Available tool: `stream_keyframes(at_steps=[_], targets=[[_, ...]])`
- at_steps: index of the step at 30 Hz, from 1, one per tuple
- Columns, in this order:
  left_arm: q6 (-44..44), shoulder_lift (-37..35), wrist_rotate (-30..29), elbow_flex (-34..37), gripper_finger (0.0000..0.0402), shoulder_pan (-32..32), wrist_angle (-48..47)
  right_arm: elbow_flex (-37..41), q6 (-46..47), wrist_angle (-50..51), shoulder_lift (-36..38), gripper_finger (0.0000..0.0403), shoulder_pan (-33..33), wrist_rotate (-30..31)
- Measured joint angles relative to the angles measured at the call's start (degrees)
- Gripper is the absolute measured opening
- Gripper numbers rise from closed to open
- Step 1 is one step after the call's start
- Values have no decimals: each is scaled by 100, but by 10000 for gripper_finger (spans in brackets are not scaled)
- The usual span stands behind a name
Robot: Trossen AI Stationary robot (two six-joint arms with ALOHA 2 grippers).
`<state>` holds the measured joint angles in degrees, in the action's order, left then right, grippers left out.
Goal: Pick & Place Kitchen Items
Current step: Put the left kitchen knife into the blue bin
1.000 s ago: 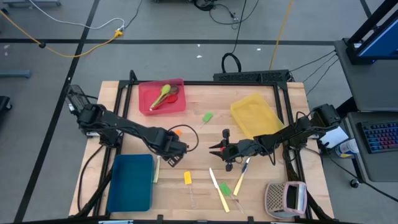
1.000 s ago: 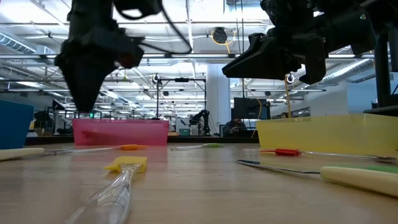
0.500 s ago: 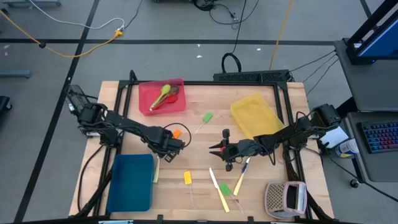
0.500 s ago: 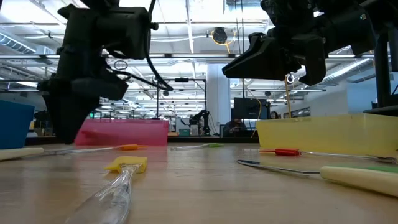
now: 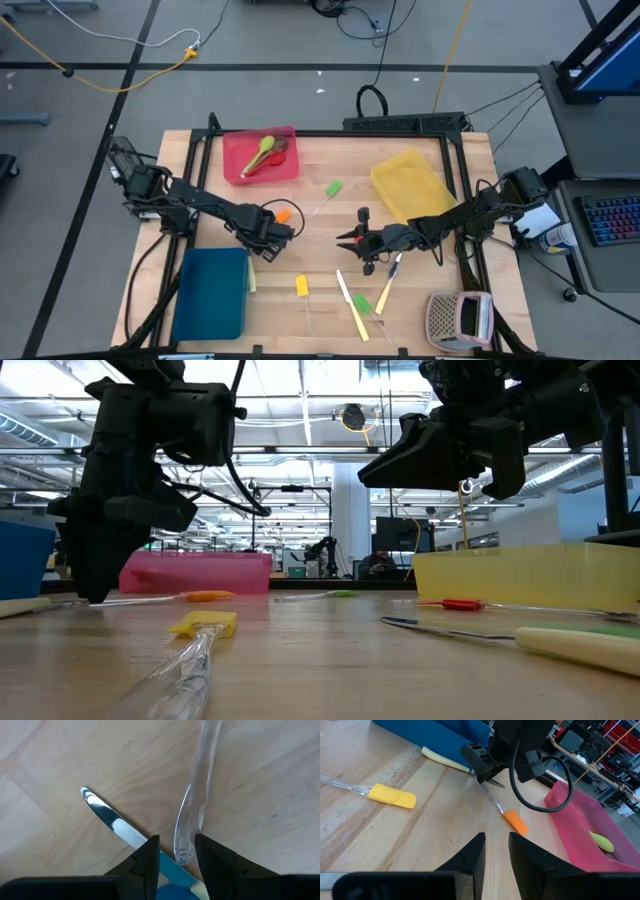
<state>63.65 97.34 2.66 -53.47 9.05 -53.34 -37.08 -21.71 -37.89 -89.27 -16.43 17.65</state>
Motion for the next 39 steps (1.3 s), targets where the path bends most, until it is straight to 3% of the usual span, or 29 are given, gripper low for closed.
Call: stream_keyframes(at_steps=[12,19,22,39], targets=[[-731,-62,457,-408,131,-569,-357,0,-44,1,0,77,13,5],[-822,-85,438,-690,131,-557,-1401,0,-6,91,0,77,35,2],[-804,-83,155,-626,131,-451,-1701,0,-2,90,0,77,35,0],[-733,-83,-20,160,131,-65,-1050,0,1,87,0,77,35,0]])
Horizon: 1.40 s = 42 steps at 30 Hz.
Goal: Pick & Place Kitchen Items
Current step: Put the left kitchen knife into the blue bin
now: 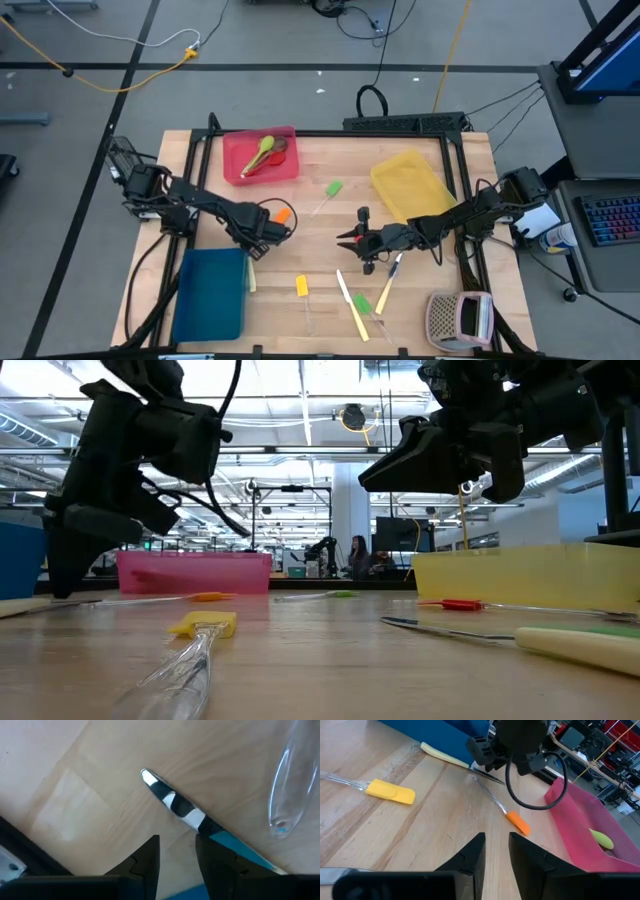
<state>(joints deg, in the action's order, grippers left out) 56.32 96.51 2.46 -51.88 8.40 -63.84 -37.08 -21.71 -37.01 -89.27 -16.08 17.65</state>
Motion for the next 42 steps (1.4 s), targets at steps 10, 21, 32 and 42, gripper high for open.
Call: stream_keyframes(at_steps=[10,21,32,42], targets=[[134,-7,49,116,131,144,377,0,2,-2,0,77,0,0],[-58,-2,252,-337,131,223,377,-2,2,-2,0,77,0,2],[1211,-2,1427,-786,131,217,585,-2,2,-3,0,77,0,-2],[1836,-2,1348,-737,131,585,1582,-2,65,-130,0,77,-2,-4]])
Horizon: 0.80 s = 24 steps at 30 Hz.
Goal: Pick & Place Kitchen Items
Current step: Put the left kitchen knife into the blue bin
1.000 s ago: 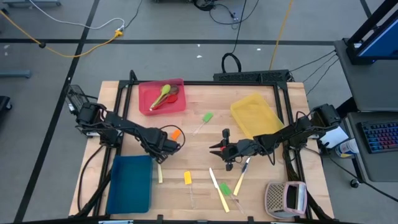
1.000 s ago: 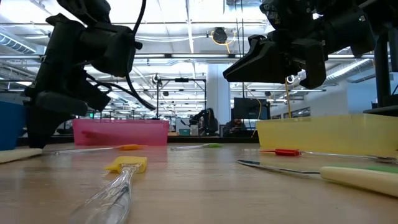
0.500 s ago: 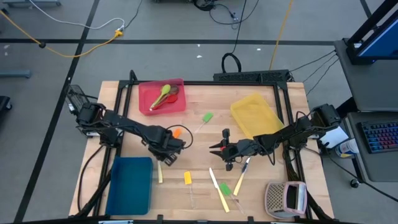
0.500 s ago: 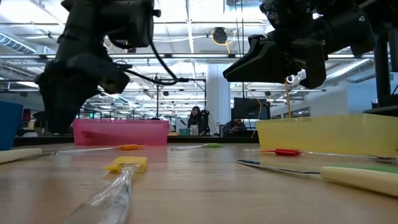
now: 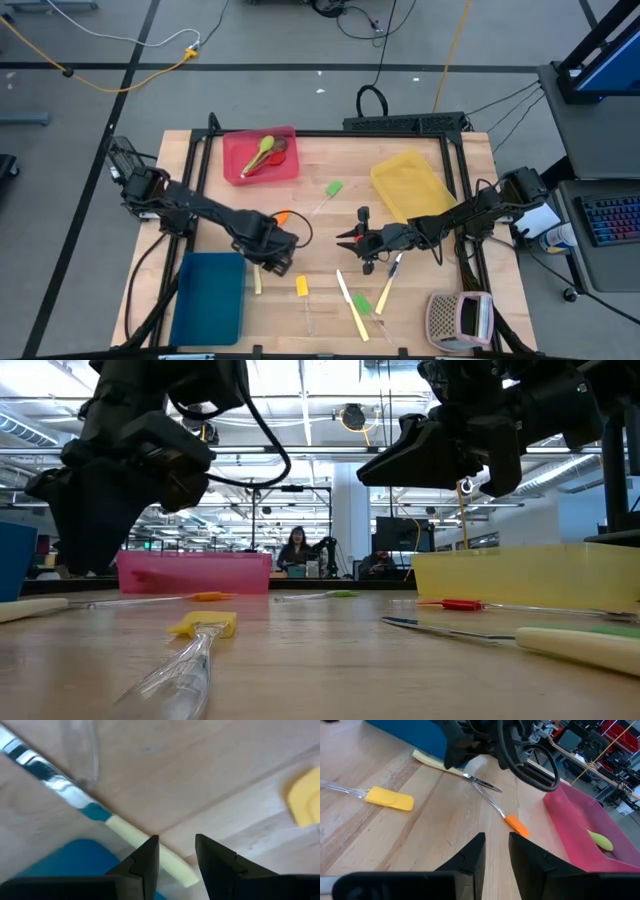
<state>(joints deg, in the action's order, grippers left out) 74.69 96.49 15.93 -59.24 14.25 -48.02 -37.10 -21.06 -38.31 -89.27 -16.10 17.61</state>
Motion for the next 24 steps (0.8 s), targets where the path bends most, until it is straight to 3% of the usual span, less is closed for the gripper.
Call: stream_keyframes(at_steps=[8,16,24], targets=[[404,129,-145,0,131,363,60,0,85,-6,2,77,0,0],[738,688,19,-38,131,533,-196,0,87,-50,2,77,0,1],[1740,702,260,-98,131,479,-300,0,87,-47,2,77,2,4]])
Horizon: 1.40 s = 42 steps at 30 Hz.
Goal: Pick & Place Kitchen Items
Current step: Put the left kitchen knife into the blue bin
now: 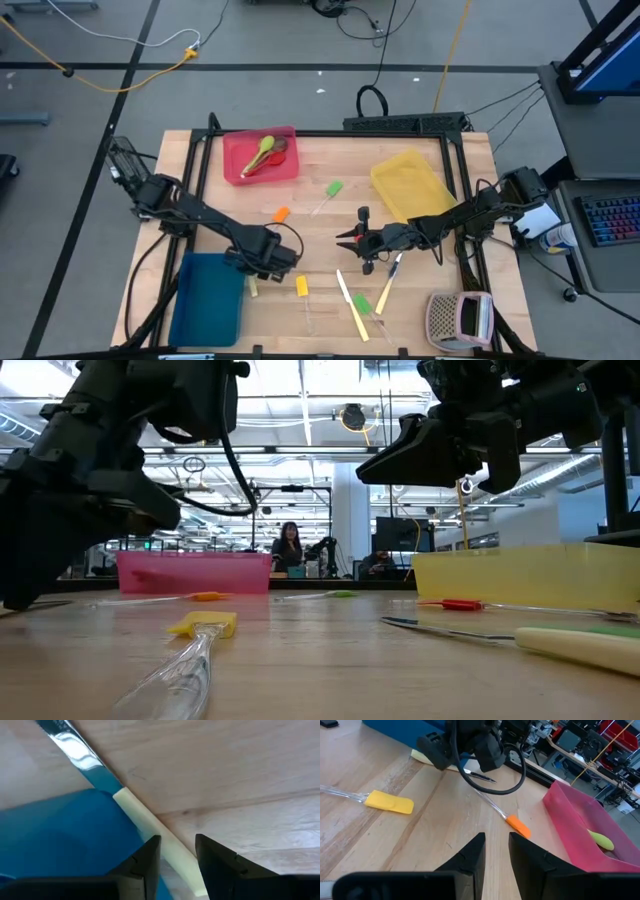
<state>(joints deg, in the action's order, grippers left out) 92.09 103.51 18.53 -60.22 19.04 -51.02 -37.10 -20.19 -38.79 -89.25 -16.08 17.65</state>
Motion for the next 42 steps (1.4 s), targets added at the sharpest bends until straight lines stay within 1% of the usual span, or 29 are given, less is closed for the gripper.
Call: stream_keyframes(at_steps=[3,6,8,12,18,23,28,31,33,36,39,42], targets=[[104,-69,-119,-194,131,-4,-346,0,-2,0,0,77,0,-2],[270,-168,-256,-476,131,-19,-987,0,-2,2,0,77,0,-2],[323,-139,-247,-491,131,11,-1122,0,-2,4,0,77,-2,-4],[514,-149,-260,-414,131,99,-938,0,-2,7,0,77,-2,-4],[970,-145,-355,-108,131,243,-396,0,-2,4,0,77,-2,-9],[1173,-158,-206,165,131,246,69,0,-2,3,0,77,-2,-9],[1203,-175,-137,307,131,247,178,0,-2,4,0,77,-2,-9],[1066,-173,-180,318,131,242,325,0,-1,4,0,77,-2,-9],[903,-173,-353,331,131,235,557,0,-2,4,0,77,-2,-9],[537,-171,-676,343,131,221,1283,0,-2,4,0,77,-2,-9],[222,-169,-710,365,131,202,1518,0,-2,7,0,77,-2,-7],[81,-167,-772,352,131,195,1551,4,-5,10,0,77,-2,-4]])
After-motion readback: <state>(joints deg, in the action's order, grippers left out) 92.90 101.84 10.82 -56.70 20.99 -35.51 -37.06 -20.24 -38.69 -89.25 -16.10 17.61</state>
